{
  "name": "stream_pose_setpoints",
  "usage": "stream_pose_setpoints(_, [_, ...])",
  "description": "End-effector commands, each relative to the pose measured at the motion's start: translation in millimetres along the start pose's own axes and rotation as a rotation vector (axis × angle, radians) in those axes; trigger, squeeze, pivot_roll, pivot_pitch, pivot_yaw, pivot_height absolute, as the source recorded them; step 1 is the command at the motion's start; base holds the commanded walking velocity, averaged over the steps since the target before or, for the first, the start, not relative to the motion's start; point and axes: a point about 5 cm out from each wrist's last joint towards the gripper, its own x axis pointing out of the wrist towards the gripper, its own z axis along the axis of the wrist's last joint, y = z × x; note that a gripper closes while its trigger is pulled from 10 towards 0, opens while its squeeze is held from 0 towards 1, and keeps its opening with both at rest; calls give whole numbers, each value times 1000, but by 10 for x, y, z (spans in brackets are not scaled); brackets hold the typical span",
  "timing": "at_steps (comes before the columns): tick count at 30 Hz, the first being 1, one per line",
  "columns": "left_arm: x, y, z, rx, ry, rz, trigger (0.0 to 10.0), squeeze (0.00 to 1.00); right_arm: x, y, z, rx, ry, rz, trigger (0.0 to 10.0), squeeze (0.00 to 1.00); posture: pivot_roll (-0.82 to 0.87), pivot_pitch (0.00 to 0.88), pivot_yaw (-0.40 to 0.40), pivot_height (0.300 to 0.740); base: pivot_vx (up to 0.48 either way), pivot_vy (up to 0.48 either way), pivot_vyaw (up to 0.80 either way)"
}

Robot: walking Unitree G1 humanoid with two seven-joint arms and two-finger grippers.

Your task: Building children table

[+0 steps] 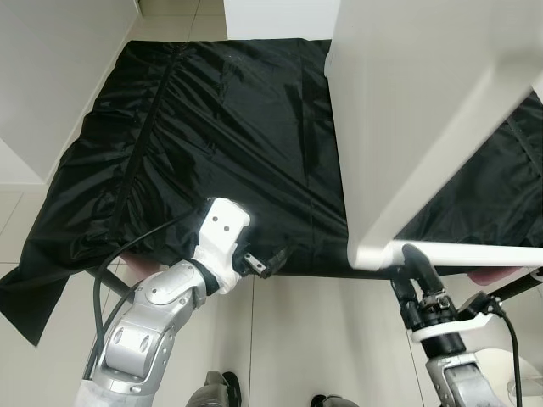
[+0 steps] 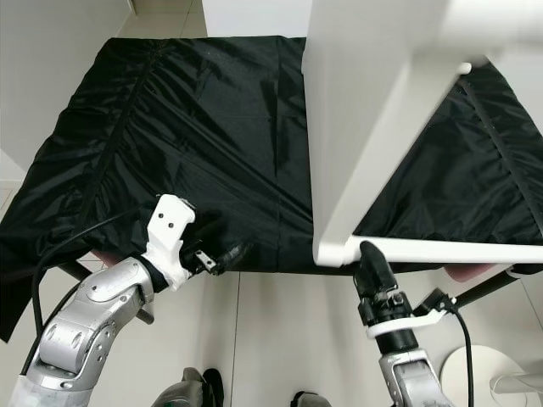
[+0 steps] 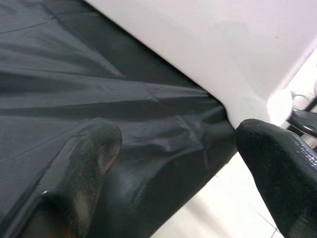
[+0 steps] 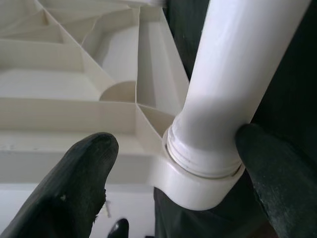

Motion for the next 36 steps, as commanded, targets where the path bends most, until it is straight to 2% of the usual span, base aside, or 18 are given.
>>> stream_pose_setpoints(1, [-14,19,-22,-15,6,1,10000,0,32,43,-91,10,28,34,10000,0,-65,171,64,740,0,0,0])
stream_pose_setpoints(2, [-18,30,-13,-13,4,6,10000,0,15,43,-83,-39,49,23,10000,0,-65,172,65,740,0,0,0])
stream_pose_setpoints(4, [-18,30,-13,-13,4,6,10000,0,15,43,-83,-39,49,23,10000,0,-65,172,65,740,0,0,0])
stream_pose_setpoints(7, [-28,71,5,1,-5,36,10000,0,4,-15,-60,-114,51,-54,10000,0,-63,169,63,740,0,0,0])
stream_pose_setpoints(12, [-36,84,15,-3,-12,49,10000,0,0,15,-84,-139,72,-53,10000,0,-62,167,60,740,0,0,0])
stream_pose_setpoints(13, [-44,80,12,-6,-11,49,10000,0,-30,61,-131,-172,112,-32,10000,0,-62,166,60,740,0,0,0])
stream_pose_setpoints(15, [-45,78,7,-6,-9,50,10000,0,-52,66,-151,-197,132,-33,10000,0,-63,165,60,740,0,0,0])
stream_pose_setpoints(16, [-44,75,7,-3,-10,48,10000,0,-77,65,-171,-240,157,-33,10000,0,-63,165,59,740,0,0,0])
stream_pose_setpoints(27, [-48,83,-2,-8,-8,52,10000,0,-105,237,-86,-285,136,57,10000,0,-70,159,52,740,0,0,0])
stream_pose_setpoints(29, [-52,85,1,-7,-10,52,10000,0,-105,277,-109,-349,172,52,10000,0,-74,160,51,740,0,0,0])
stream_pose_setpoints(33, [-51,80,0,-10,-10,51,10000,0,-120,341,-127,-408,213,76,10000,0,-78,160,50,740,0,0,0])
stream_pose_setpoints(34, [-46,78,-1,-10,-11,49,10000,0,-150,403,-127,-500,271,99,10000,0,-88,162,50,740,0,0,0])
stream_pose_setpoints(36, [-40,77,0,-11,-13,47,10000,0,-188,443,-115,-575,326,116,10000,0,-93,163,50,740,0,0,0])
